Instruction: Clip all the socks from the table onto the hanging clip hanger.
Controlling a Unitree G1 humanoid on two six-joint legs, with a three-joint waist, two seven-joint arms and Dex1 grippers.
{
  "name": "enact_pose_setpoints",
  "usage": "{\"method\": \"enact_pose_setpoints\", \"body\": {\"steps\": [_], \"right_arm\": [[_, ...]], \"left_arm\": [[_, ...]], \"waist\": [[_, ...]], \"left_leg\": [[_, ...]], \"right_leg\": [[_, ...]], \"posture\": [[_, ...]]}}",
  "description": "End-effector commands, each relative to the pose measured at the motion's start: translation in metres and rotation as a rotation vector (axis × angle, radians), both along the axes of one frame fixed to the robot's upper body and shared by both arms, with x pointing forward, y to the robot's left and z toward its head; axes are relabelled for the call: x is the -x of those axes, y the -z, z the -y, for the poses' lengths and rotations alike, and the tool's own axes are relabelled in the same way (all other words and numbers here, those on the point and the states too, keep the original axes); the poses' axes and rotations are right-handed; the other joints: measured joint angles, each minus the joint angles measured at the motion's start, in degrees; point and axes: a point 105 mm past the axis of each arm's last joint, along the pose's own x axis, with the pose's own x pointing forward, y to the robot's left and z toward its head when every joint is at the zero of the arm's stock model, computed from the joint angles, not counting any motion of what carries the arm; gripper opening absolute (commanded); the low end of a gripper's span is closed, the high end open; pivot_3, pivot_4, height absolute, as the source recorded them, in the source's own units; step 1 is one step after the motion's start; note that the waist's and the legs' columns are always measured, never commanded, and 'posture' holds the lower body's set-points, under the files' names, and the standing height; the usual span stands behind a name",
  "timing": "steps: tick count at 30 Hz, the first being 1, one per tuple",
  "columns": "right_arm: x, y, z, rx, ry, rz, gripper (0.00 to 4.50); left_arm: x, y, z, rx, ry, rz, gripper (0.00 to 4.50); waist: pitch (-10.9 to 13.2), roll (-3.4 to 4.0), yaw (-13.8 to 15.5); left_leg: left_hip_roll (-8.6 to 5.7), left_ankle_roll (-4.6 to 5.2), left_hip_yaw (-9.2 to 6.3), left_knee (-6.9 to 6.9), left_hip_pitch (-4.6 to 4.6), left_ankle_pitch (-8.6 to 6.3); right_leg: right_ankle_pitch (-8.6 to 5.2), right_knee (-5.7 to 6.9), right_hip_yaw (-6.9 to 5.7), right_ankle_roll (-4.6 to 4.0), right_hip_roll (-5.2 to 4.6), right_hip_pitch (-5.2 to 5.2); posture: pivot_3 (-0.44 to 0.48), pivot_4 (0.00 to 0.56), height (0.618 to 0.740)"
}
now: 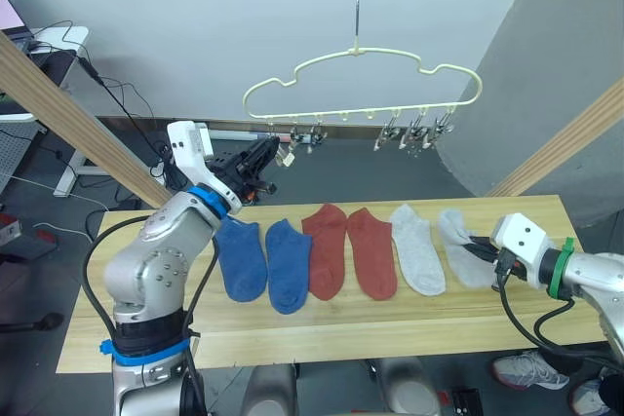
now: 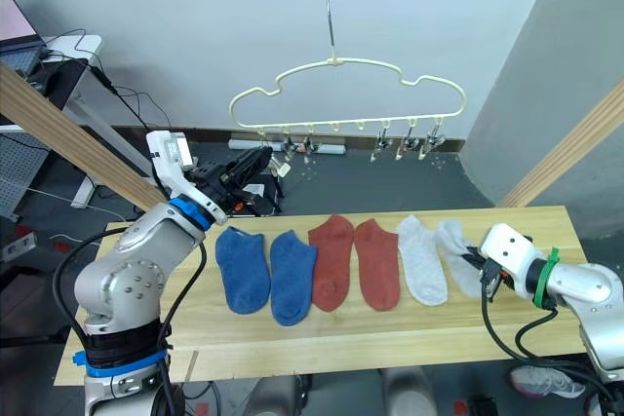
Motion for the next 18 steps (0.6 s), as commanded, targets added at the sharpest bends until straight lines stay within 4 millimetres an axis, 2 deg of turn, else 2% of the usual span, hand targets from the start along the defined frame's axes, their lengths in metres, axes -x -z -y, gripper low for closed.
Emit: {"method": "enact_pose_setpoints", "body": {"steps": [1,4,9,14,18], "right_arm": [[0.010,-0.023,-0.040,-0.072,-0.124,0.010,0.02],[0.008,-0.026,-0.080,-0.157,-0.174,0.005,0.02],[-0.007,-0.025,-0.125,-0.205,-0.194,0.026,0.02],[-0.014,-0.030,-0.151,-0.239,-0.220,0.054,0.02],[-0.017,-0.035,-0.162,-0.256,-0.238,0.067,0.02]], "left_arm": [[0.005,-0.007,-0.001,0.139,0.075,-0.081,0.09],[0.008,-0.011,0.005,0.222,0.148,-0.140,0.09],[0.022,-0.016,0.015,0.250,0.250,-0.183,0.09],[0.027,-0.012,0.019,0.222,0.249,-0.202,0.09],[0.030,-0.013,0.023,0.218,0.257,-0.200,0.09]], "waist": [[0.0,-0.06,0.0],[0.2,-0.30,0.1],[0.2,-0.37,0.4],[0.2,-0.38,0.6],[0.2,-0.38,0.8]], "left_leg": [[0.00,0.00,0.00,0.01,0.00,0.00],[-0.01,-0.01,-0.05,0.01,0.00,0.00],[-0.04,-0.03,-0.06,0.00,-0.15,0.01],[-0.06,-0.27,-0.11,0.00,-0.83,0.15],[-0.08,-0.31,-0.11,-0.01,-0.91,0.17]], "right_leg": [[0.00,0.01,0.00,0.00,0.00,0.00],[0.02,-0.01,-0.03,-0.03,0.00,0.00],[0.17,-0.01,-0.04,-0.29,-0.05,-0.17],[0.20,0.08,-0.09,-0.33,-0.09,-0.84],[0.20,0.04,-0.12,-0.34,-0.12,-0.91]], "posture": [[-0.117,0.331,0.740],[-0.112,0.329,0.740],[-0.096,0.331,0.740],[-0.085,0.331,0.740],[-0.081,0.331,0.740]]}}
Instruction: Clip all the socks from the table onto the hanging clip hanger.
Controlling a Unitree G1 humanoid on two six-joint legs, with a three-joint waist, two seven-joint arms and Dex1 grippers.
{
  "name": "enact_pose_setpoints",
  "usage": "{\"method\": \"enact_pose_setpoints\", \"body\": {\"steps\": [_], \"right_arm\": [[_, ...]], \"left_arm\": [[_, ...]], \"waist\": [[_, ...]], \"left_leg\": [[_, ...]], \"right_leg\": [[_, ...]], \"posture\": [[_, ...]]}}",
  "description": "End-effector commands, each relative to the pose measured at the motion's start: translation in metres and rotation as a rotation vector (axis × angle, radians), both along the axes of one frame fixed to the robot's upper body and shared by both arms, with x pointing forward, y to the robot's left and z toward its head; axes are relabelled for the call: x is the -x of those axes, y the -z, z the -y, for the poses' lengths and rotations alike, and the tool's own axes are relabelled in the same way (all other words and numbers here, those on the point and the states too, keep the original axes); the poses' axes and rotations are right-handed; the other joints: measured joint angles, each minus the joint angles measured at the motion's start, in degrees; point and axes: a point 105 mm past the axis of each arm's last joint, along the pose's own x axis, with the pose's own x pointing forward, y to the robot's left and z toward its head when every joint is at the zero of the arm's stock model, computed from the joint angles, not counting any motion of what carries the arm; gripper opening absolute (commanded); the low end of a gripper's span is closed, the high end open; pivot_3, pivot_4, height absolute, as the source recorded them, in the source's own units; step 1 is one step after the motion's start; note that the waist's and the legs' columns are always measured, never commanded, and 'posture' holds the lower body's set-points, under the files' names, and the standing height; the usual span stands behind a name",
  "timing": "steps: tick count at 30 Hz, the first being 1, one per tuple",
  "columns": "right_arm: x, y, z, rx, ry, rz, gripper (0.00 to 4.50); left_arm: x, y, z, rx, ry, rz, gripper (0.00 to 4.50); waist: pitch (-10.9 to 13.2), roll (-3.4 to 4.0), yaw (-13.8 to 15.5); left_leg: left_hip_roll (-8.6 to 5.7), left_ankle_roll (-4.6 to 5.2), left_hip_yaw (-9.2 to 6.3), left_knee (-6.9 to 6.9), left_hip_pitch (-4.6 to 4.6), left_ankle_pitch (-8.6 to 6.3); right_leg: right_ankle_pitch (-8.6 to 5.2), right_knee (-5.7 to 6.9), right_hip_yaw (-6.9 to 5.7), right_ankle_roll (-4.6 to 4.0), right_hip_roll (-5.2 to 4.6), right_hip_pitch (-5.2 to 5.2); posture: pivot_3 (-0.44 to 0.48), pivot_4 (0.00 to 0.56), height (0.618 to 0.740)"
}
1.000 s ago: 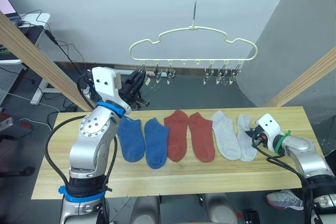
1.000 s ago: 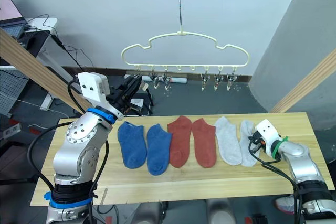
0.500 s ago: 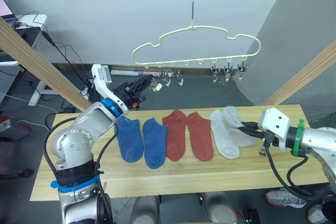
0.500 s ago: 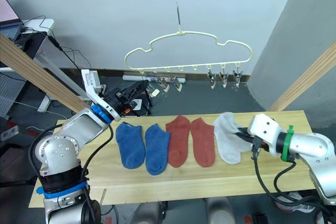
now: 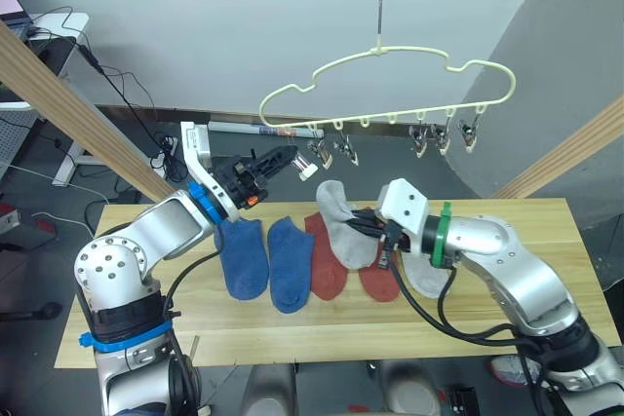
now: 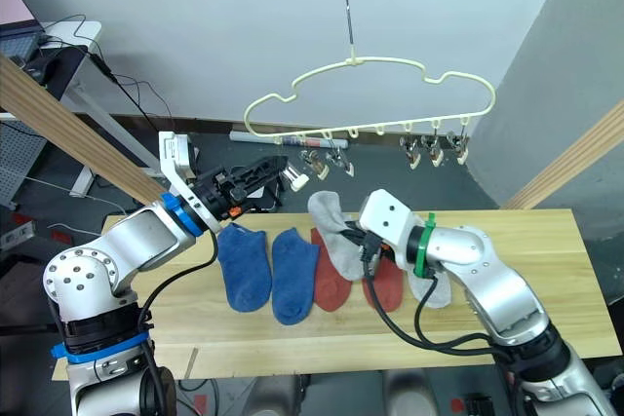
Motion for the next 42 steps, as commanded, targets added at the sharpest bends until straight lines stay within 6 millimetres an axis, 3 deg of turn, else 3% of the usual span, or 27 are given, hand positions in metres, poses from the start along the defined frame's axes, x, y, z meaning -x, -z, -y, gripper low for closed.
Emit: {"method": "enact_pose_setpoints", "body": {"steps": [1,18,23,29,33,34,38,42], "right_arm": [[0.000,-0.008,-0.007,-0.006,-0.020,0.045,0.02],[-0.011,-0.024,-0.009,-0.028,-0.009,0.082,0.02],[-0.011,-0.020,-0.011,-0.036,-0.003,0.073,0.00],[-0.013,-0.016,-0.012,-0.049,0.018,0.070,0.00],[-0.016,-0.013,-0.013,-0.074,0.045,0.053,0.00],[-0.016,-0.013,-0.012,-0.084,0.052,0.042,0.54],[-0.017,-0.008,-0.003,-0.097,0.079,0.001,1.75],[-0.009,0.002,0.022,-0.066,0.109,-0.036,3.15]], "left_arm": [[0.005,-0.007,0.002,-0.001,-0.002,0.031,0.09],[0.009,-0.006,0.004,-0.072,-0.004,0.091,0.09],[0.012,-0.011,0.005,-0.065,0.009,0.123,1.68],[0.018,-0.007,-0.004,-0.141,-0.002,0.132,3.19],[0.028,0.010,-0.008,-0.311,-0.016,0.149,4.23],[0.029,0.011,-0.009,-0.354,-0.026,0.173,4.46],[0.030,0.012,-0.012,-0.472,-0.063,0.300,4.50],[0.028,0.013,-0.006,-0.559,-0.087,0.410,4.50]], "waist": [[0.0,0.00,0.1],[0.0,0.00,0.6],[0.0,0.00,0.7],[0.0,0.00,0.6],[0.0,0.00,0.8],[0.0,0.00,0.7],[0.0,0.01,1.0],[0.0,0.01,1.7]], "left_leg": [[0.00,0.00,0.00,0.00,-0.01,0.00],[0.02,0.13,0.02,0.00,0.02,-0.07],[0.02,0.13,0.01,0.00,0.01,-0.07],[0.03,0.12,0.01,-0.01,0.01,-0.07],[0.03,0.12,0.02,-0.01,0.00,-0.07],[0.03,0.12,0.02,-0.03,0.00,-0.07],[0.03,0.11,0.03,-0.05,-0.02,-0.06],[0.00,0.13,0.03,-0.03,-0.04,-0.07]], "right_leg": [[0.00,0.00,0.00,0.00,0.00,0.00],[0.02,0.02,-0.01,-0.04,0.02,0.00],[0.02,0.02,-0.01,-0.04,0.02,-0.01],[0.02,0.02,-0.01,-0.04,0.02,-0.03],[0.02,0.02,0.00,-0.04,0.02,-0.04],[0.02,0.00,0.01,-0.04,0.02,-0.05],[0.02,0.00,0.00,-0.05,0.02,-0.06],[0.02,-0.04,0.00,-0.05,0.01,-0.05]], "posture": [[-0.080,0.331,0.740],[-0.080,0.324,0.740],[-0.073,0.318,0.740],[-0.064,0.311,0.740],[-0.058,0.309,0.740],[-0.058,0.309,0.740],[-0.050,0.309,0.740],[-0.060,0.309,0.740]]}}
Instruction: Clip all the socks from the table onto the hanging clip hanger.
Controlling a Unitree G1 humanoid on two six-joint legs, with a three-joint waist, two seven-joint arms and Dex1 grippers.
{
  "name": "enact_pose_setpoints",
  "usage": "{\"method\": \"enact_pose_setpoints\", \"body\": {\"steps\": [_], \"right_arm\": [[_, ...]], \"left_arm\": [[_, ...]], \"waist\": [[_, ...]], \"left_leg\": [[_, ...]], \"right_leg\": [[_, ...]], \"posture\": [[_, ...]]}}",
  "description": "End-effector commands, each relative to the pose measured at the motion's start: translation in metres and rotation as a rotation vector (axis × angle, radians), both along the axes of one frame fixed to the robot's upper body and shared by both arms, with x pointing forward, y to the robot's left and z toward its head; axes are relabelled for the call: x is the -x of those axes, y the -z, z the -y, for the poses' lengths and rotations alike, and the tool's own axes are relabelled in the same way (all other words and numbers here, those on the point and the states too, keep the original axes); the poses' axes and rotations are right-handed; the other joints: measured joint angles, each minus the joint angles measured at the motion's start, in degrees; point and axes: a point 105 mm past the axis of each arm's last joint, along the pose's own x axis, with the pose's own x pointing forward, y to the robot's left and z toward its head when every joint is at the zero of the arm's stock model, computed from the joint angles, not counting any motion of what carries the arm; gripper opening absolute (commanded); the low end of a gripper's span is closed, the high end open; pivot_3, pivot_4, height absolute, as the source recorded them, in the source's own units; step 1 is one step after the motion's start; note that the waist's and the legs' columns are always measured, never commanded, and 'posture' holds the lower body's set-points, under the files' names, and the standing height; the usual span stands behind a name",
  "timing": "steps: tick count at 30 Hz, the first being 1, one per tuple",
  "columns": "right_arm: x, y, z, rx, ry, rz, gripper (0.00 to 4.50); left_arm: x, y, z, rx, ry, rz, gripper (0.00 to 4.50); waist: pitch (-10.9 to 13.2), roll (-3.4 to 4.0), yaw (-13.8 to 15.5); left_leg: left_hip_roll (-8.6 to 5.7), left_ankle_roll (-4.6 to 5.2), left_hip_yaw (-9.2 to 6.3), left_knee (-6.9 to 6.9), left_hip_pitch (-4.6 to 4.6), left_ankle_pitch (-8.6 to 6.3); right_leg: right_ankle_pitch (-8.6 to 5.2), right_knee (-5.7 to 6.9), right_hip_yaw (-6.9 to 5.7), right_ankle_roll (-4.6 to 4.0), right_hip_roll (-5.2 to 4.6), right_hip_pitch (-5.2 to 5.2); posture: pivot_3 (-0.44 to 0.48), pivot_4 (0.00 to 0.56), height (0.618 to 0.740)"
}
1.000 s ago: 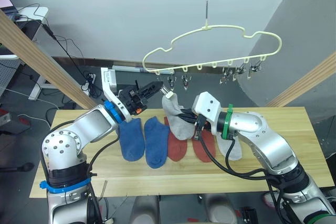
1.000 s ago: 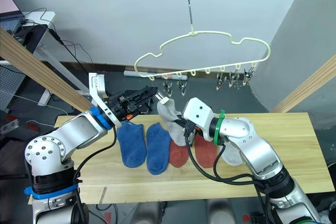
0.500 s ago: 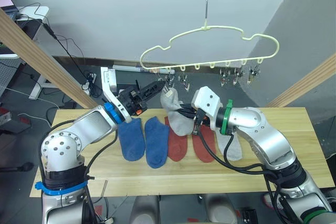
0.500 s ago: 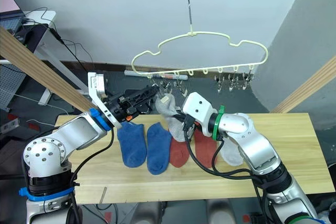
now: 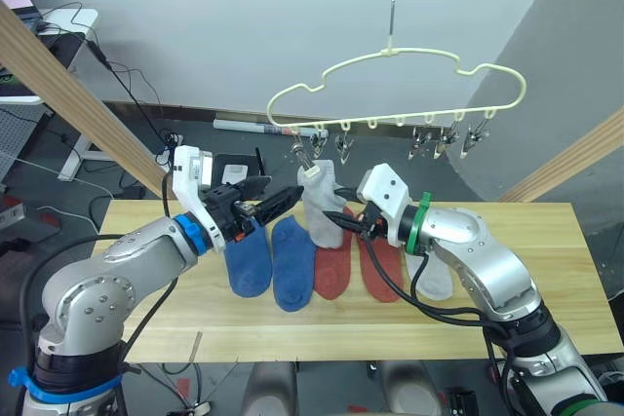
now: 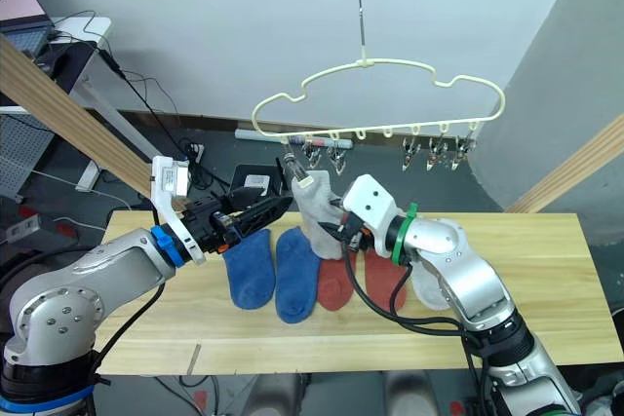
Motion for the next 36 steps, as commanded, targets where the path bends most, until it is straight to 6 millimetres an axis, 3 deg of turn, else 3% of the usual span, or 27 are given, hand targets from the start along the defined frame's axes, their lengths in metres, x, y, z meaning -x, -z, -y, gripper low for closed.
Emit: {"method": "enact_pose_setpoints", "body": {"steps": [1,4,7,13,20,23,28,36], "right_arm": [[0.011,-0.005,0.023,0.000,0.010,0.001,3.48],[0.019,-0.005,0.043,0.007,0.028,-0.027,4.47],[0.032,-0.025,0.048,-0.106,-0.011,-0.065,4.47],[0.055,-0.059,0.038,-0.250,-0.103,-0.064,4.47],[0.055,-0.082,0.031,-0.337,-0.097,-0.043,4.47],[0.052,-0.084,0.032,-0.346,-0.078,-0.039,4.50],[0.052,-0.085,0.031,-0.352,-0.069,-0.042,4.50],[0.052,-0.086,0.030,-0.356,-0.057,-0.036,4.50]], "left_arm": [[0.003,-0.007,0.011,-0.098,0.013,0.157,4.50],[0.003,-0.006,0.016,-0.156,0.000,0.235,4.50],[0.001,-0.004,0.022,-0.199,-0.024,0.311,4.50],[-0.005,-0.005,0.036,-0.224,-0.061,0.431,4.50],[-0.015,-0.009,0.046,-0.245,-0.092,0.552,4.50],[-0.018,-0.011,0.050,-0.274,-0.065,0.608,3.93],[-0.029,-0.010,0.054,-0.303,-0.056,0.635,2.46],[-0.048,-0.012,0.051,-0.308,-0.139,0.636,2.46]], "waist": [[0.0,0.00,0.3],[0.0,0.00,0.3],[0.0,0.01,-0.1],[0.0,0.01,-0.8],[0.0,0.01,-1.1],[0.0,0.01,-1.2],[0.0,0.01,-1.5],[0.0,0.01,-2.2]], "left_leg": [[0.00,0.01,0.01,0.00,-0.01,-0.01],[0.00,0.05,0.02,-0.02,-0.04,-0.03],[0.03,0.07,0.03,-0.01,-0.02,-0.04],[0.06,0.09,0.03,0.03,0.00,-0.04],[0.04,0.09,0.02,0.07,-0.01,-0.03],[0.04,0.09,0.03,0.06,-0.02,-0.04],[0.04,0.10,0.03,0.05,-0.02,-0.04],[0.04,0.10,0.02,0.08,-0.01,-0.04]], "right_leg": [[0.00,-0.03,0.01,0.00,0.00,0.00],[0.00,-0.06,0.01,0.00,-0.01,0.00],[0.00,-0.02,0.01,0.00,0.01,-0.01],[0.01,0.03,0.02,-0.01,0.04,0.02],[0.01,0.04,0.00,-0.01,0.04,0.03],[0.01,0.03,0.00,-0.01,0.04,0.03],[0.01,0.04,-0.01,-0.01,0.03,0.03],[0.01,0.09,-0.02,0.00,0.03,0.03]], "posture": [[-0.064,0.311,0.740],[-0.072,0.308,0.740],[-0.094,0.308,0.740],[-0.116,0.308,0.740],[-0.137,0.309,0.740],[-0.142,0.309,0.740],[-0.148,0.310,0.740],[-0.162,0.310,0.740]]}}
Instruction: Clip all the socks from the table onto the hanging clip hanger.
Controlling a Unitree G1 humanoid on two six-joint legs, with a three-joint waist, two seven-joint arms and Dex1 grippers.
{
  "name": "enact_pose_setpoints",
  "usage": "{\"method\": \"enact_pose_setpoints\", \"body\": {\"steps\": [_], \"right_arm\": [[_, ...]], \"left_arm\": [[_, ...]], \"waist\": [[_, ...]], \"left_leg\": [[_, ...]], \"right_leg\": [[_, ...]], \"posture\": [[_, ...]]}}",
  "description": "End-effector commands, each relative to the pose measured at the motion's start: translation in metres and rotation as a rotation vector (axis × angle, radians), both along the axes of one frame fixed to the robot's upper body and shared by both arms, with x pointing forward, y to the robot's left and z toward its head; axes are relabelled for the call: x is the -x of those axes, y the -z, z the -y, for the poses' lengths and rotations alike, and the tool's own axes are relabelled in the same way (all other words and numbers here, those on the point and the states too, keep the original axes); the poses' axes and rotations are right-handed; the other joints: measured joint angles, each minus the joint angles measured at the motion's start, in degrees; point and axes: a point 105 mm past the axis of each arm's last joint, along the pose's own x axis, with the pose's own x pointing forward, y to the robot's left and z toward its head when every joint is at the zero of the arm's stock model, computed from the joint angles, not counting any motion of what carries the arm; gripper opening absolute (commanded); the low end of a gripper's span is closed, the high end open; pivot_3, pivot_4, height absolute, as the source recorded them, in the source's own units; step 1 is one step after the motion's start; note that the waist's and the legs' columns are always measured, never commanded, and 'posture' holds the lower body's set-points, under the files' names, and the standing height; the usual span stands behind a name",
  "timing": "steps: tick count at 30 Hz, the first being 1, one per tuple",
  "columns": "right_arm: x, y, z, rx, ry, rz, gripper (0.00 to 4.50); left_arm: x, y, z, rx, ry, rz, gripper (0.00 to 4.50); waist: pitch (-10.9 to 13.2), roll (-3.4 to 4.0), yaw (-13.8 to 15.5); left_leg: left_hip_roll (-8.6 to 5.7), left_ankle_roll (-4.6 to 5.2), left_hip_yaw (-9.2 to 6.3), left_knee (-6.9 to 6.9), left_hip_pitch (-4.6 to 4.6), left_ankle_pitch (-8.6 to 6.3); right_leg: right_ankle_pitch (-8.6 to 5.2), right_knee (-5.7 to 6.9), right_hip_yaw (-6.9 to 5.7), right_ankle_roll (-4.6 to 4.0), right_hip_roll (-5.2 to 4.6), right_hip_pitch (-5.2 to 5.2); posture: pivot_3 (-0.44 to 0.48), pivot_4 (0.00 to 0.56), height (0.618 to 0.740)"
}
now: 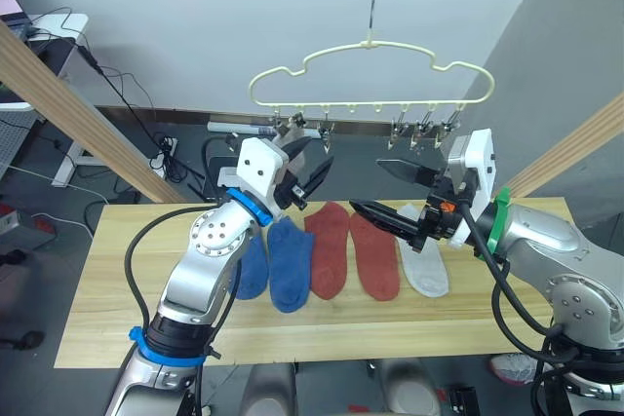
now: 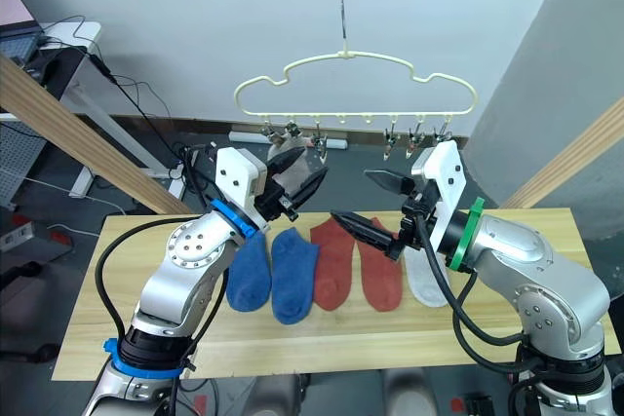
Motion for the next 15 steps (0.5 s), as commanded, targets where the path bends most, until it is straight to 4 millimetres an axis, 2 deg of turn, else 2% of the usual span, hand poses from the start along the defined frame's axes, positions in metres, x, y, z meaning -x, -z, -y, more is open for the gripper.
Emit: {"method": "enact_pose_setpoints", "body": {"steps": [1,10,15], "right_arm": [[0.008,-0.011,-0.002,-0.015,-0.020,0.052,4.50],[0.009,-0.010,-0.001,-0.013,-0.008,0.049,4.50],[0.008,-0.011,0.000,-0.012,-0.004,0.048,4.50]], "left_arm": [[-0.004,-0.008,-0.006,0.012,-0.054,0.042,2.46],[-0.034,-0.002,-0.041,0.025,-0.289,-0.003,2.46],[-0.043,-0.010,-0.042,0.068,-0.309,0.001,2.46]], "waist": [[0.0,0.00,-0.1],[0.0,0.00,-0.3],[0.0,0.00,-0.3]], "left_leg": [[0.00,0.00,-0.01,0.00,0.00,0.00],[0.00,0.00,-0.02,0.04,0.00,0.00],[-0.01,0.00,-0.02,0.05,0.00,0.00]], "right_leg": [[0.00,0.01,-0.01,0.00,0.00,0.00],[0.00,0.06,-0.02,0.00,0.00,0.00],[0.01,0.05,-0.02,0.01,0.00,0.00]], "posture": [[-0.166,0.311,0.740],[-0.177,0.311,0.740],[-0.177,0.312,0.740]]}}
